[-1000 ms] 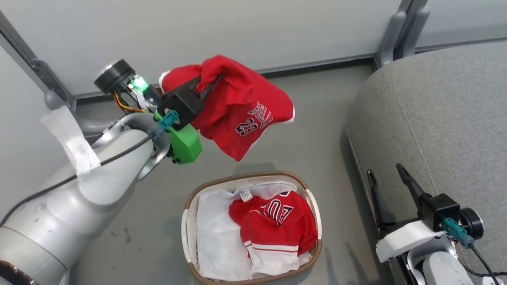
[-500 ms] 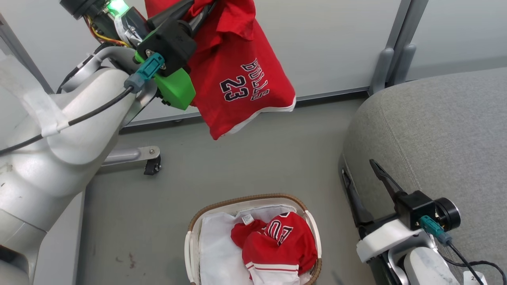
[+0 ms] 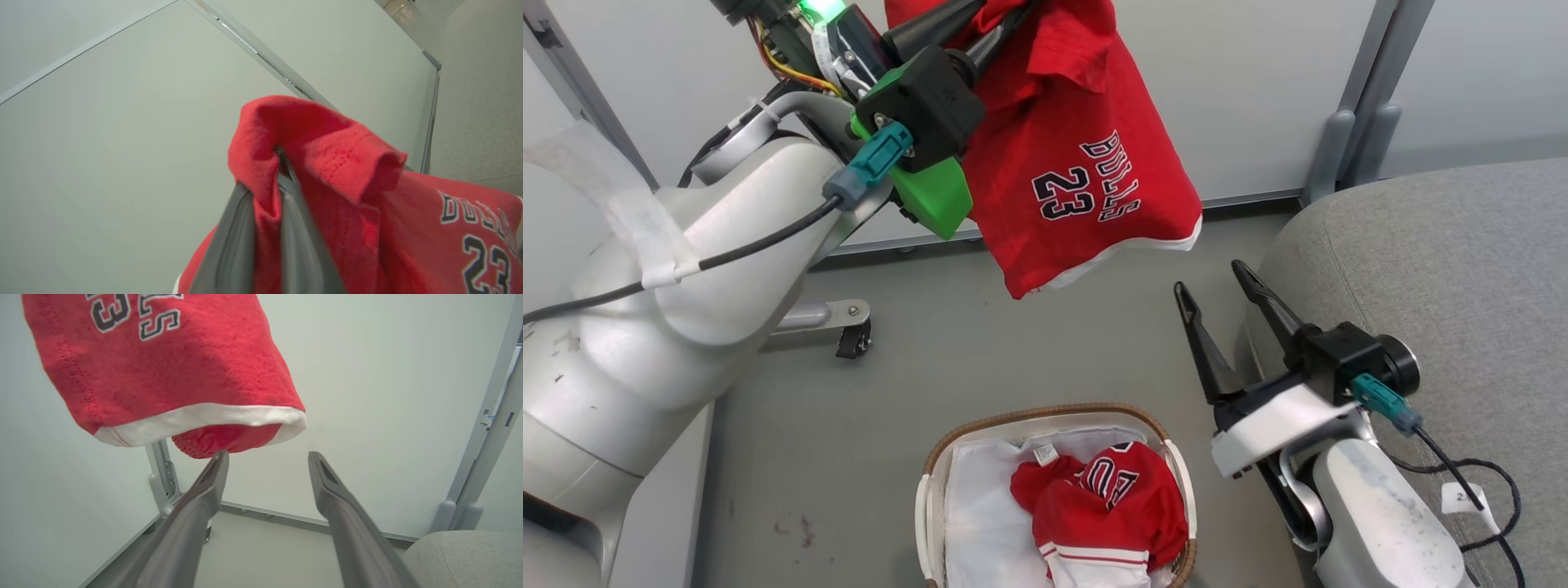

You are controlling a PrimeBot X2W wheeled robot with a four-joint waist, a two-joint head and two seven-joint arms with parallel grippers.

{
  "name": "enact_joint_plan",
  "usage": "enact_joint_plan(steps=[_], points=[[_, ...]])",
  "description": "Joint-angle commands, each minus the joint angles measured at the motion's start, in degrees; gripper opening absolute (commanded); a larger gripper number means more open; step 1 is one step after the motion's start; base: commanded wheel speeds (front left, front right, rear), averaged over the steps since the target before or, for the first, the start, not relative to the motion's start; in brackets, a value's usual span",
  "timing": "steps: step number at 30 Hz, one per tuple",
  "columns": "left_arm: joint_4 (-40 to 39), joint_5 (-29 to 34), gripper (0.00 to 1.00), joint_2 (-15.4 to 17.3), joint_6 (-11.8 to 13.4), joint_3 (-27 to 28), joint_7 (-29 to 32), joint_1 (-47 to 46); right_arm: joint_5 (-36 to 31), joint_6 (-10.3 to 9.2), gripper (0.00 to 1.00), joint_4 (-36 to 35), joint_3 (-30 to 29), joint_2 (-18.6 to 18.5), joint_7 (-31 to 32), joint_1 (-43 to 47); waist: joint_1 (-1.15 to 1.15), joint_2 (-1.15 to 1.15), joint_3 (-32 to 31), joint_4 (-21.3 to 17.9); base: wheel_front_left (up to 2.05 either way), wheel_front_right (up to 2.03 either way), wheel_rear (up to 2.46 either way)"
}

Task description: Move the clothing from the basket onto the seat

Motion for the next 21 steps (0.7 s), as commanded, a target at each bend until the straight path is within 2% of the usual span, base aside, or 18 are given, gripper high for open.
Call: enact_joint_plan(steps=[1, 8, 21], points=[[-0.3, 0.32, 0.0, -0.39, -0.1, -0.1, -0.04, -0.18, 0.22, -0.04, 1.0, 0.94, 1.23, -0.18, -0.13, -1.49, 0.0, 0.0, 0.09, 0.24, 0.0, 0.0, 0.0], [-0.81, -0.23, 0.0, -1.04, -0.15, -1.1, -0.05, 0.64, 2.89, -0.05, 1.0, 5.36, 5.89, -0.21, -0.12, -7.17, 0.0, 0.0, 0.13, 1.13, 0.0, 0.0, 0.0], [-2.8, -0.52, 0.0, -1.0, -0.16, -2.41, -0.05, 1.76, 4.14, -0.05, 1.0, 1.23, 5.28, -0.21, -0.12, -9.45, 0.0, 0.0, -0.03, 1.83, 0.0, 0.0, 0.0]])
